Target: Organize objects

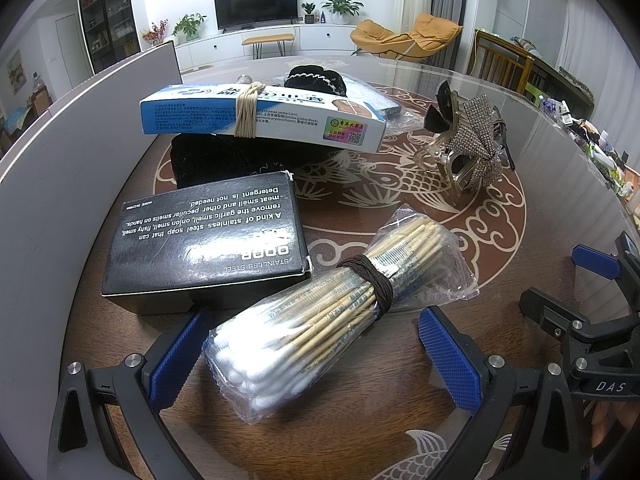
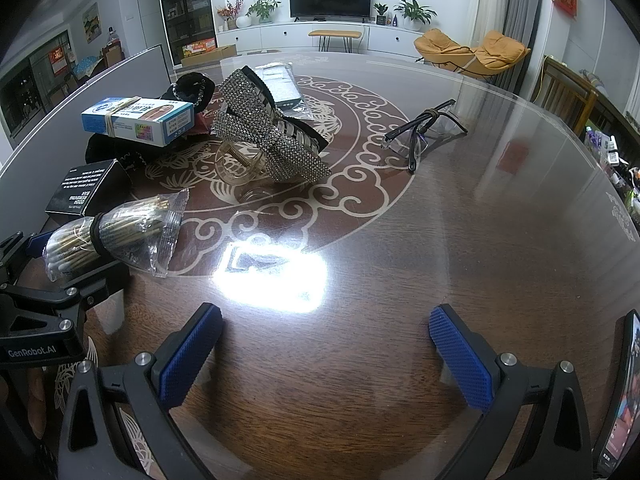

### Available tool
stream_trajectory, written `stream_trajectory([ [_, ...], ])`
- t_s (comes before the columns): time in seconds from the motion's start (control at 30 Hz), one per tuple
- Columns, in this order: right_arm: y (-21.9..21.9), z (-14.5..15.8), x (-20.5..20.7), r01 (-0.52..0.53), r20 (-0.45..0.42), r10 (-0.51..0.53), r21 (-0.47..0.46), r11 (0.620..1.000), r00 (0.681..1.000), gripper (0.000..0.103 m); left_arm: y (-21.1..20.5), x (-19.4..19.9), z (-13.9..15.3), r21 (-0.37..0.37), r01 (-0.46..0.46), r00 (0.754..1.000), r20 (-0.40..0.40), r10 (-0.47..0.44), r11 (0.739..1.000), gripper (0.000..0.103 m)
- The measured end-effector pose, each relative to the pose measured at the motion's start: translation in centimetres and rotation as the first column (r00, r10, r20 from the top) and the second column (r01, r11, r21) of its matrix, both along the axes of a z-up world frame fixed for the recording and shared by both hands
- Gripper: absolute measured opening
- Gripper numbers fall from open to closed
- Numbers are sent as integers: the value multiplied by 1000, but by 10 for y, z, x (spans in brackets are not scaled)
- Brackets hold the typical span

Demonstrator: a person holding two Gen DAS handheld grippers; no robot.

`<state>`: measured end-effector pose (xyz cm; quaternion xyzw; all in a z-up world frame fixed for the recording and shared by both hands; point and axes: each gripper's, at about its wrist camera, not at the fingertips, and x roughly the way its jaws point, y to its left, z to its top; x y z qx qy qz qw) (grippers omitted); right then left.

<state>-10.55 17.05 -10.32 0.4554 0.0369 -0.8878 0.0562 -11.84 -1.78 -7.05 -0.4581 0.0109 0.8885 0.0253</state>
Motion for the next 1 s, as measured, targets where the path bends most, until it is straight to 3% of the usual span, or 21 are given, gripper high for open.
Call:
stream_trajectory([
  [0.43,0,0,0,0,-1,0,0,1000,1000,103,0,2,0,-2,-8,1000,2,8,1000,103],
  [0.7,0,0,0,0,-1,0,0,1000,1000,103,-19,57,4,-15,44,997,57,-43,999,103],
  [0.77,0,0,0,0,-1,0,0,1000,1000,103,-31,64,20,-29,32,999,3,-32,999,103],
  [0.87,0,0,0,0,-1,0,0,1000,1000,103,-50,49,53,-26,22,996,-82,-24,999,103],
  [1.0,0,0,0,0,-1,0,0,1000,1000,103,-67,-12,67,65,91,994,-64,-86,994,103],
])
